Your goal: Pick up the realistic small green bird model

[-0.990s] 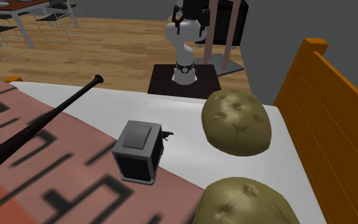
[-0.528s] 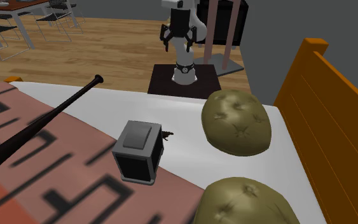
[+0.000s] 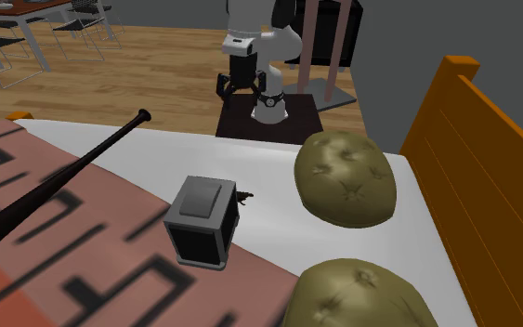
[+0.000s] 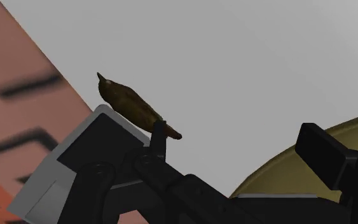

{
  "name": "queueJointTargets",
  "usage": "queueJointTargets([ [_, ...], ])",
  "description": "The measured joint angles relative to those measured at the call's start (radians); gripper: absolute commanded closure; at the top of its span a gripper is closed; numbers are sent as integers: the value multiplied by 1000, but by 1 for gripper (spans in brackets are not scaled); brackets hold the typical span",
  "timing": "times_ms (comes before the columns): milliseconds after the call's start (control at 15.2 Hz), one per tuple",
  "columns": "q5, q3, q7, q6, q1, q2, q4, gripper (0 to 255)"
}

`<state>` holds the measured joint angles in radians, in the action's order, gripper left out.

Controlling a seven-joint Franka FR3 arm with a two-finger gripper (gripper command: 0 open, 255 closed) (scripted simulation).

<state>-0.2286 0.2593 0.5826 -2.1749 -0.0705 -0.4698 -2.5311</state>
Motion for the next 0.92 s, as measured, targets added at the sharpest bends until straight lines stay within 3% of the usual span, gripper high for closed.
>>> queueJointTargets([
  [462, 25, 130, 357, -204, -57, 259, 64, 0],
  [660, 92, 170, 535, -279, -81, 406, 136, 0],
  [924, 205, 165, 771, -360, -81, 591, 227, 0],
])
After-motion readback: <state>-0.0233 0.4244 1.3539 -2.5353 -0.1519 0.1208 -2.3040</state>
